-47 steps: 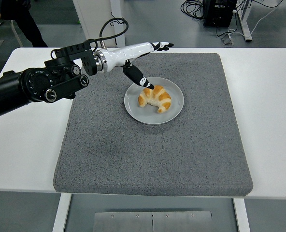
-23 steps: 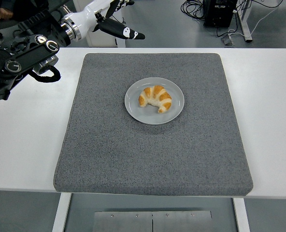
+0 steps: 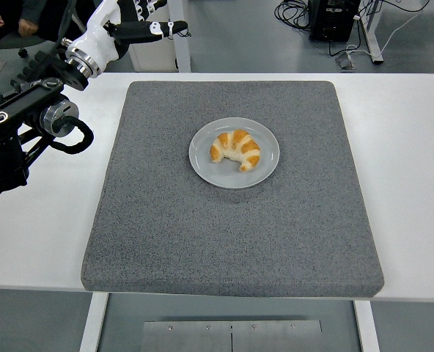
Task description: Place the bread on the plate
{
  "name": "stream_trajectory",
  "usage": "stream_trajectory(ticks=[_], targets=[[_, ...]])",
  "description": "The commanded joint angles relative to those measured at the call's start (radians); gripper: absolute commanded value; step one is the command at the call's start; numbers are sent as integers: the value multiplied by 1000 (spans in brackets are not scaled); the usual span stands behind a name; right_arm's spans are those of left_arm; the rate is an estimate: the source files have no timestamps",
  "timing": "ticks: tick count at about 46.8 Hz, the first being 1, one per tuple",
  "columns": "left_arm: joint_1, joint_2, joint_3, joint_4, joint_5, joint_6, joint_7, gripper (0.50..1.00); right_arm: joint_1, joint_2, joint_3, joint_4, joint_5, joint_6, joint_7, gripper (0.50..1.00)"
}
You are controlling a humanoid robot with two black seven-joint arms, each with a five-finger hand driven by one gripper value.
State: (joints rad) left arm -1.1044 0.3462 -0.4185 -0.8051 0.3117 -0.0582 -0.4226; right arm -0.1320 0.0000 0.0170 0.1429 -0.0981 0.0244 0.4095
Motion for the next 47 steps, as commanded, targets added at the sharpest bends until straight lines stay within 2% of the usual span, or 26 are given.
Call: stream_trajectory(ticks=[1, 10, 20, 33, 39, 47], targets=[[34, -3, -48, 3, -22, 0, 8, 981, 0, 0, 0, 0, 0, 0, 0, 1000], [89, -7, -86, 35, -100, 4, 54, 981, 0, 0, 0, 0, 0, 0, 0, 1000], [118, -58, -121, 136, -151, 6, 114, 981, 0, 0, 0, 0, 0, 0, 0, 1000], [129, -110, -166, 256, -157, -15, 113, 983, 0, 0, 0, 0, 0, 0, 0, 1000], [138, -118, -216, 297, -172, -64, 114, 983, 0, 0, 0, 0, 0, 0, 0, 1000], [161, -111, -224, 305, -172, -81, 113, 983, 0, 0, 0, 0, 0, 0, 0, 1000]])
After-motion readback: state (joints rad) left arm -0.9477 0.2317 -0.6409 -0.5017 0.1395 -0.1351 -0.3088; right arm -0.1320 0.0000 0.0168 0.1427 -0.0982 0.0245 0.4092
